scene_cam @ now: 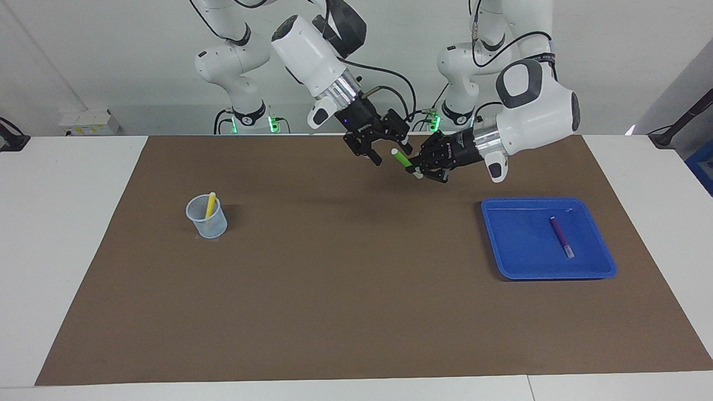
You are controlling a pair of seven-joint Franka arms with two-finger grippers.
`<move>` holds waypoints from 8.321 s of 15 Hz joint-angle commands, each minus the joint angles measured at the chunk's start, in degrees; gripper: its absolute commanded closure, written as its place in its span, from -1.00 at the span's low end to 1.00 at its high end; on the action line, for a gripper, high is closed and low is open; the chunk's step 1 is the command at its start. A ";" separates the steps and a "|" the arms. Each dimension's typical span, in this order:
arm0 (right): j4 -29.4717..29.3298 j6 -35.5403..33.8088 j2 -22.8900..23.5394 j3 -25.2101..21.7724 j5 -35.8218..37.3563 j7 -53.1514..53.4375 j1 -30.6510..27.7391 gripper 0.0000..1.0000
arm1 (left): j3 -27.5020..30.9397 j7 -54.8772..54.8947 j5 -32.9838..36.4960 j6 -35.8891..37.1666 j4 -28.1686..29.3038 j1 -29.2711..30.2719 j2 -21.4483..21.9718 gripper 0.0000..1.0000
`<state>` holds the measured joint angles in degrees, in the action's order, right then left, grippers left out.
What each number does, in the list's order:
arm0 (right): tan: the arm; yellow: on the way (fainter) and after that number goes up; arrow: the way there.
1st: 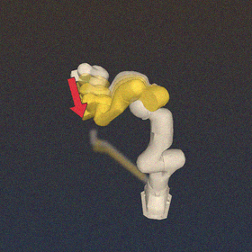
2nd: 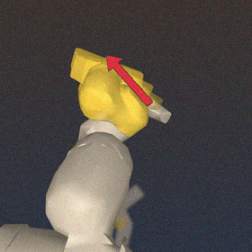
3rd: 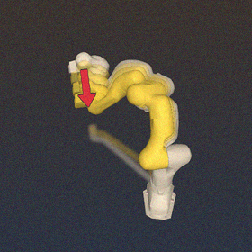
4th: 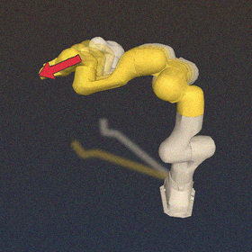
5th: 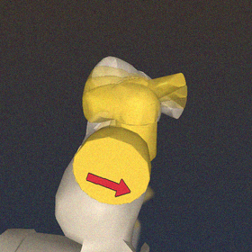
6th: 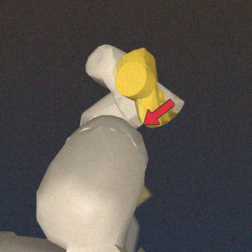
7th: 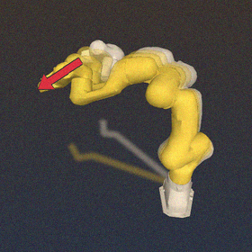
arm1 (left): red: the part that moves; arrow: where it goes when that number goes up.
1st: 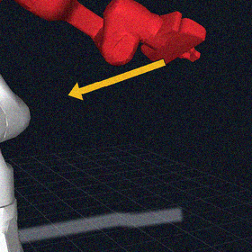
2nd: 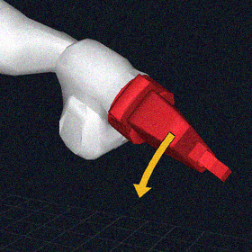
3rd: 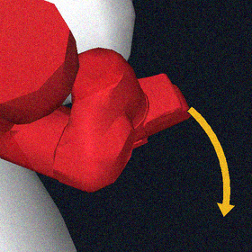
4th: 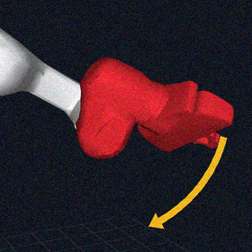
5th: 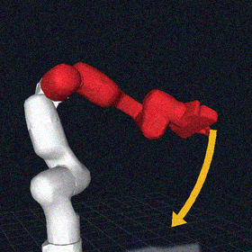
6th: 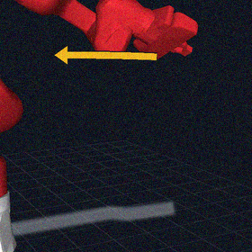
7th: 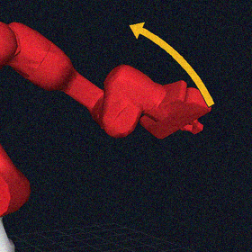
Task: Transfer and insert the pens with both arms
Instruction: 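Lift the green pen toward the right gripper and grasp it there, then open the left gripper while the right gripper pulls the green pen away, then insert the green pen into the clear cup with the right gripper, then grasp the purple pen in the blue tray with the left gripper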
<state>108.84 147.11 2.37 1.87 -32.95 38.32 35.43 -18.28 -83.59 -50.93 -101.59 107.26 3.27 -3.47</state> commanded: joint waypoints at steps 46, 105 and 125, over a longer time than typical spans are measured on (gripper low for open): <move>-8.30 -23.51 2.37 -0.46 15.18 -5.60 -7.55 1.00 | 0.88 0.09 -4.10 -1.59 2.25 -2.39 4.35 -1.00; 2.08 -16.68 -3.69 0.15 2.11 -4.39 -15.22 -1.00 | 1.67 99.93 58.66 -33.06 2.69 26.52 -19.82 -0.74; 2.08 -16.59 -3.69 0.24 2.11 -3.34 -14.86 -1.00 | 1.67 98.45 57.96 -30.35 3.32 25.65 -19.55 1.00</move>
<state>110.45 129.34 -1.26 2.23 -29.42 34.32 20.15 -16.63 15.77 6.58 -134.05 110.05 29.18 -22.50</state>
